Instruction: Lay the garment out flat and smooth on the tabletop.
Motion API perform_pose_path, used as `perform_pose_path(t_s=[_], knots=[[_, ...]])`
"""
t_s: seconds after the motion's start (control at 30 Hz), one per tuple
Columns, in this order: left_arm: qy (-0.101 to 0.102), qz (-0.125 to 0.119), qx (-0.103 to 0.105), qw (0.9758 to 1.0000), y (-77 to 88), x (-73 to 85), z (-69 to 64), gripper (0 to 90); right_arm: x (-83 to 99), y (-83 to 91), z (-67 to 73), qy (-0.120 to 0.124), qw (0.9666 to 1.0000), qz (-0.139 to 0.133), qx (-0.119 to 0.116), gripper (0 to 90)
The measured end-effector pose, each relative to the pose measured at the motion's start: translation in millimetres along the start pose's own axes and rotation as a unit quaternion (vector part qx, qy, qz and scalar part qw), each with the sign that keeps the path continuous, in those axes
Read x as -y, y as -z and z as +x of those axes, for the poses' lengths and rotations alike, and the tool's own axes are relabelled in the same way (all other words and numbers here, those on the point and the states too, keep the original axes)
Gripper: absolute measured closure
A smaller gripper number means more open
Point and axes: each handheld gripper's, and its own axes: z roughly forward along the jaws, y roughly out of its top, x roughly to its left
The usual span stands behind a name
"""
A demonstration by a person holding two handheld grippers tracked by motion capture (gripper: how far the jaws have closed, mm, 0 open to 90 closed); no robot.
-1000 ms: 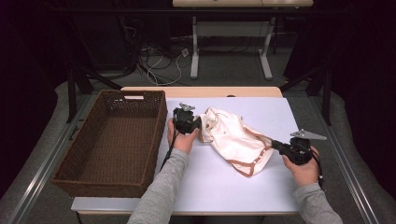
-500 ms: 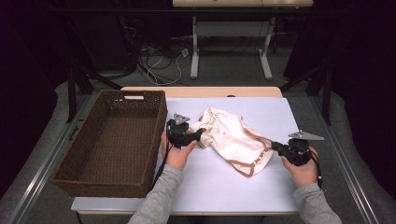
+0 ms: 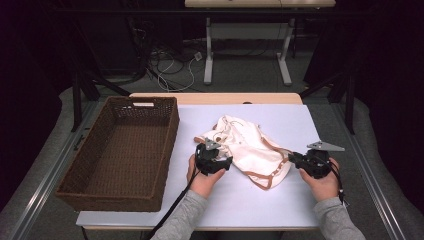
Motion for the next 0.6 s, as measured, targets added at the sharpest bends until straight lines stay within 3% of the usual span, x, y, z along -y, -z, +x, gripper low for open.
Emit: perform_pose_path(t_s=[0.07,0.23,0.3,0.6], knots=[[-0.006,0.005,-0.012,0.9999,-2.5,1.8,1.5,39.0,-0.1,0.8,0.0,0.002,1.0,-0.004,0.004,73.9],[0.003,0.013,-0.033,0.9994,-4.0,7.9,9.9,39.6,-1.0,2.9,0.5,0.003,0.9999,-0.013,0.003,73.3],[0.013,0.017,-0.038,0.999,-4.5,10.2,13.3,39.6,-1.4,3.6,0.7,0.003,0.9999,-0.014,0.004,72.9],[0.016,0.02,-0.054,0.9982,-13.4,9.6,20.1,40.1,-7.2,2.6,5.2,0.018,0.9994,-0.028,0.004,65.4]])
